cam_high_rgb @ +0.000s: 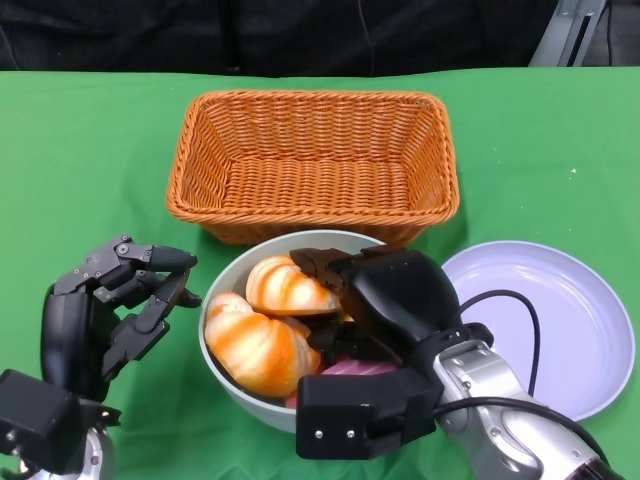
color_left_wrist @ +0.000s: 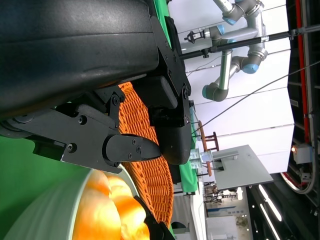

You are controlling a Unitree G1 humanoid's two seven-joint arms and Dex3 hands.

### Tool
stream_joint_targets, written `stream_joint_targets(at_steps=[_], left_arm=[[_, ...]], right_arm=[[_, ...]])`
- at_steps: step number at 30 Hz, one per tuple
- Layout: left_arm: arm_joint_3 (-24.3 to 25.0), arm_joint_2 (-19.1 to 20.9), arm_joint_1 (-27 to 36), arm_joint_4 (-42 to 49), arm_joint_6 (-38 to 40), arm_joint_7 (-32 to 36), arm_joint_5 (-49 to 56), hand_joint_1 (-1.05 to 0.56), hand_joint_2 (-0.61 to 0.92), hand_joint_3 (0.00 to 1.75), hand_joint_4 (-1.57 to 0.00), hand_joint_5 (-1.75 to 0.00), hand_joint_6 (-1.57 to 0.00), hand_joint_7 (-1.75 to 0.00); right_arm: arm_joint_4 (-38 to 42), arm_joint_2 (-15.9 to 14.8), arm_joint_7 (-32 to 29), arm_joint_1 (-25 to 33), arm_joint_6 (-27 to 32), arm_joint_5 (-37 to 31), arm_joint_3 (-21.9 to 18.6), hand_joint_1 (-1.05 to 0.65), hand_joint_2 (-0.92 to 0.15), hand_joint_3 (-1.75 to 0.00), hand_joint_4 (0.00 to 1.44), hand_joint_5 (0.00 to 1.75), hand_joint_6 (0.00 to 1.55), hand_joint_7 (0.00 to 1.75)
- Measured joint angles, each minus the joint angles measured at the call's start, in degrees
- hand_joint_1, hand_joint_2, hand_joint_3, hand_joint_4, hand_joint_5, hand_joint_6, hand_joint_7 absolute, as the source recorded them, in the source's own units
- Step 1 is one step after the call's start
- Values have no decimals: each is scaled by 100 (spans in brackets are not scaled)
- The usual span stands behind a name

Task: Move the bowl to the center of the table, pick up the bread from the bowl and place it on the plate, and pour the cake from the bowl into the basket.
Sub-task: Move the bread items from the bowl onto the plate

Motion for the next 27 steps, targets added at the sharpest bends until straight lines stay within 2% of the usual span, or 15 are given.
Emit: stream_joint_targets(at_steps=[3,5,7,8,10,11,13,14,16,18,27], left_arm=[[0,-19,6,-16,0,-1,-1,-15,92,35,-83,-133,-93,-94],[2,-18,6,-16,0,-1,4,-15,92,36,-82,-132,-93,-93],[3,-18,6,-15,0,-1,6,-15,92,36,-82,-132,-93,-93],[4,-18,6,-15,-1,1,14,-15,92,35,-83,-132,-93,-94],[6,-18,6,-13,-4,9,30,-16,92,35,-83,-131,-93,-94],[8,-18,6,-12,-7,14,34,-16,92,35,-83,-131,-93,-94],[11,-17,5,-5,-13,20,37,-17,92,35,-83,-131,-92,-94],[15,-16,5,2,-15,20,37,-17,92,34,-83,-131,-92,-94],[19,-12,5,27,-17,20,37,-17,92,34,-83,-131,-92,-95],[23,-11,2,63,-21,25,40,-18,92,33,-83,-131,-92,-95],[44,5,-16,208,-57,11,33,-16,92,33,-83,-129,-92,-93]], right_arm=[[130,9,-90,-77,-18,-1,40,-72,-92,-7,65,14,54,2],[197,-10,-186,-105,-58,-16,69,-62,-92,-7,81,16,61,3],[245,-42,-253,-120,-125,-19,99,-58,-92,-7,85,17,64,3],[280,-47,-315,-124,-205,-2,106,-43,-92,-6,99,24,75,7],[361,-79,-532,-124,-465,83,90,-34,-92,-5,107,29,82,9],[410,-98,-664,-124,-638,148,58,-28,-92,-8,101,55,95,8],[551,-130,-972,-125,-1023,305,-2,-25,-92,-9,93,81,106,7],[615,-152,-1118,-125,-1205,376,-15,-24,-92,-9,92,89,110,7],[736,-164,-1360,-128,-1469,490,-43,-24,-92,-9,91,94,112,7],[823,-165,-1518,-128,-1698,569,-71,-24,-92,-12,85,109,114,7],[1002,-151,-2019,-135,-2370,765,-259,-19,-92,-7,83,122,119,8]])
